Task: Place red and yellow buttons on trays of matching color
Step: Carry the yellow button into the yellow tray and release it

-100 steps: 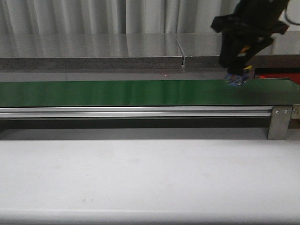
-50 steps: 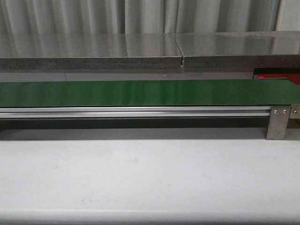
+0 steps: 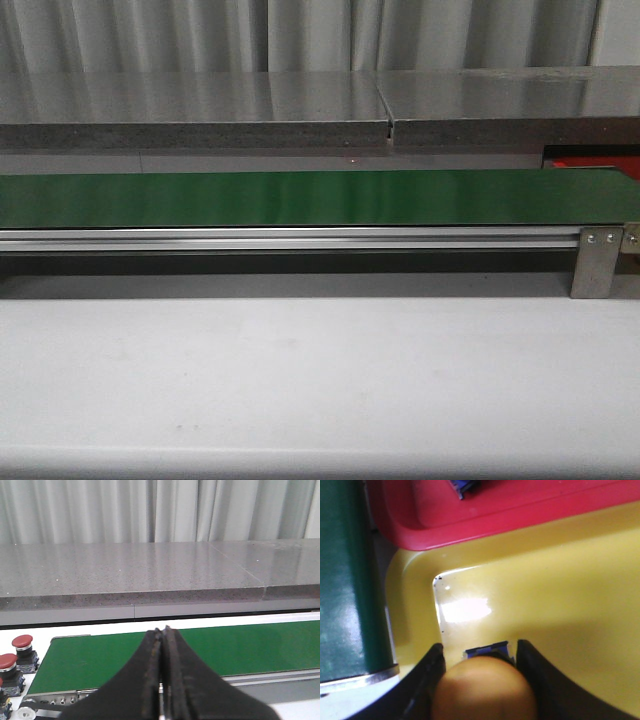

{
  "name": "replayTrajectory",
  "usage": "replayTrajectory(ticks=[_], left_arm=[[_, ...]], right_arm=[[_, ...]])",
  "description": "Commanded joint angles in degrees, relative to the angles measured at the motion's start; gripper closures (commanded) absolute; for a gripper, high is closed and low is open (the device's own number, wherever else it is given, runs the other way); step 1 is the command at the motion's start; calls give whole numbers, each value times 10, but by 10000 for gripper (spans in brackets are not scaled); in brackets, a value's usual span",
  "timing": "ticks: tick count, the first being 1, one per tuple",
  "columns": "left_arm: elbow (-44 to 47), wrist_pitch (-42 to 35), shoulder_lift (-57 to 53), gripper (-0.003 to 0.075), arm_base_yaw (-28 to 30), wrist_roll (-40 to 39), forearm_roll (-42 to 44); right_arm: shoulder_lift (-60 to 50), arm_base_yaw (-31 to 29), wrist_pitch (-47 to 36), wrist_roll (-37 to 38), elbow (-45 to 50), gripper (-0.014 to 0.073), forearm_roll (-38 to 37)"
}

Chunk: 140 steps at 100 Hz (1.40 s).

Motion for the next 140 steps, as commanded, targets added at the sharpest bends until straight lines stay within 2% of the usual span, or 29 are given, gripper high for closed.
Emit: replayTrajectory(ticks=[1,21,28,35,45,52,86,124,140], left_arm=[[-14,-46,5,739,-3,-1,-8],[-14,-46,5,739,-3,-1,-8],[-14,-46,5,739,-3,-1,-8],[-14,-46,5,739,-3,-1,-8],[-14,-46,5,739,-3,-1,-8],[-14,-46,5,739,-3,-1,-8],[-14,-46,5,739,-3,-1,-8],[-14,-46,5,739,-3,-1,-8],[-14,-46,5,739,-3,-1,-8]], right_arm=[[-9,-1,-43,-2,-13,410,15],[9,-1,-52,-2,-13,404,16],[9,-1,-47,-2,-13,364,16],[9,-1,-44,-2,-13,258,16],[8,-1,-41,-2,-13,60,16],[6,-1,-40,-2,-14,-27,17],[-78,8,-54,-3,-14,-3,28],[-279,100,-37,-26,-10,-3,27],[-368,130,-36,-34,36,-3,27]])
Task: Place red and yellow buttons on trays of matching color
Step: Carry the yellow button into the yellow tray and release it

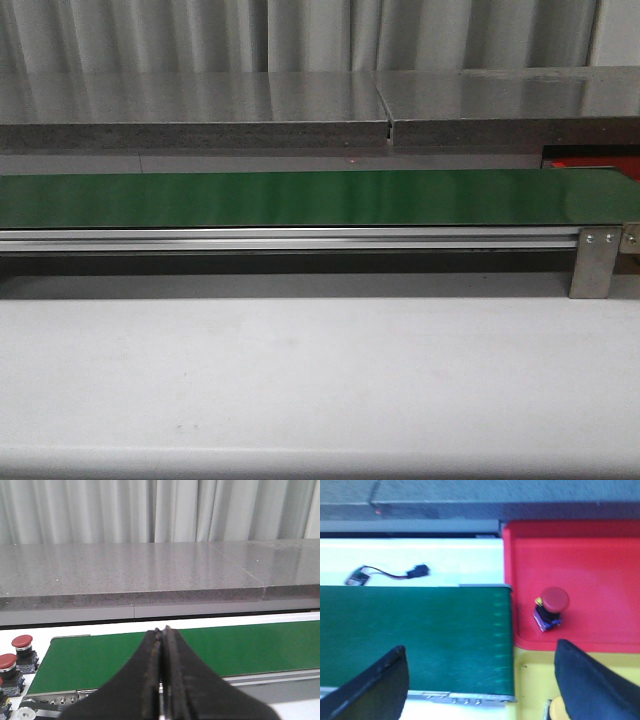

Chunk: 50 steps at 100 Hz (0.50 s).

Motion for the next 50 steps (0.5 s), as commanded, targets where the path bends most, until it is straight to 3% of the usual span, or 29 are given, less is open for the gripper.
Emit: replayTrajectory(ticks=[1,50], left_arm=[[-14,-46,5,739,-3,-1,-8],[-14,-46,5,739,-3,-1,-8]], right_arm=[[-66,14,-24,-11,16,-3,10],[-387,44,-70,-11,272,1,15]])
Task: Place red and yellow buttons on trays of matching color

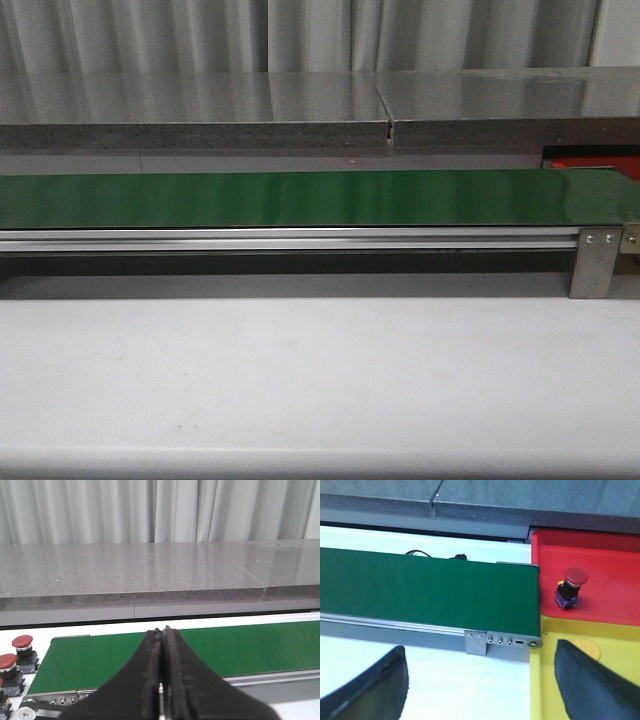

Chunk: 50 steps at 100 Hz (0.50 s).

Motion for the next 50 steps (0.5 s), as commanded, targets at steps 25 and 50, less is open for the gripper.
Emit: replayTrajectory(ticks=[25,50], left_arm=[[-14,-46,5,739,-3,-1,-8],[-14,-46,5,739,-3,-1,-8]], right_arm=[[-133,0,-71,-6,84,339,14],[-135,0,-69,-6,84,708,14]])
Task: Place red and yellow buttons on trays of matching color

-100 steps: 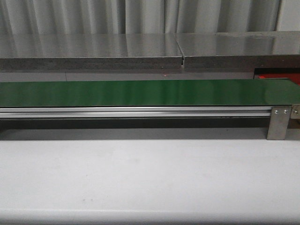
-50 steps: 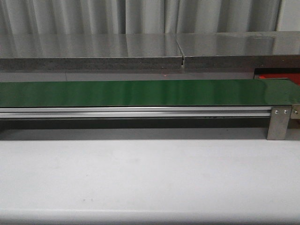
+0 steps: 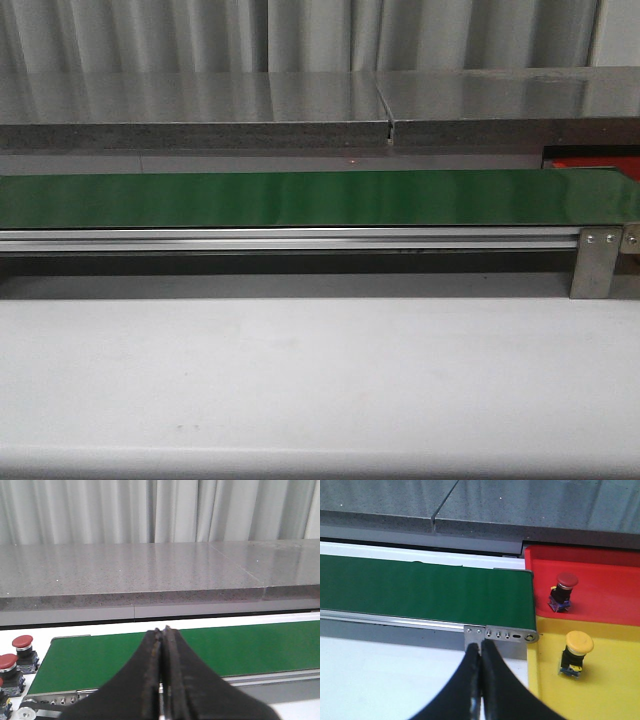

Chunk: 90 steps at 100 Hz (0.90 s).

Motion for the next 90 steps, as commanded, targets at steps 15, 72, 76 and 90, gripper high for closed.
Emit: replayTrajectory(ticks=[15,72,76,90], left_arm=[[-14,-46,5,739,-3,-1,-8],[-14,-39,5,739,-3,-1,-9],[-14,-39,5,739,-3,-1,-9],[-21,-27,8,738,-3,-1,-9]], right_arm=[[2,0,-45,-5,-14,711,12],[2,0,-45,-5,-14,711,12],[2,0,-45,-5,-14,711,12],[2,0,-45,-5,-14,711,12]])
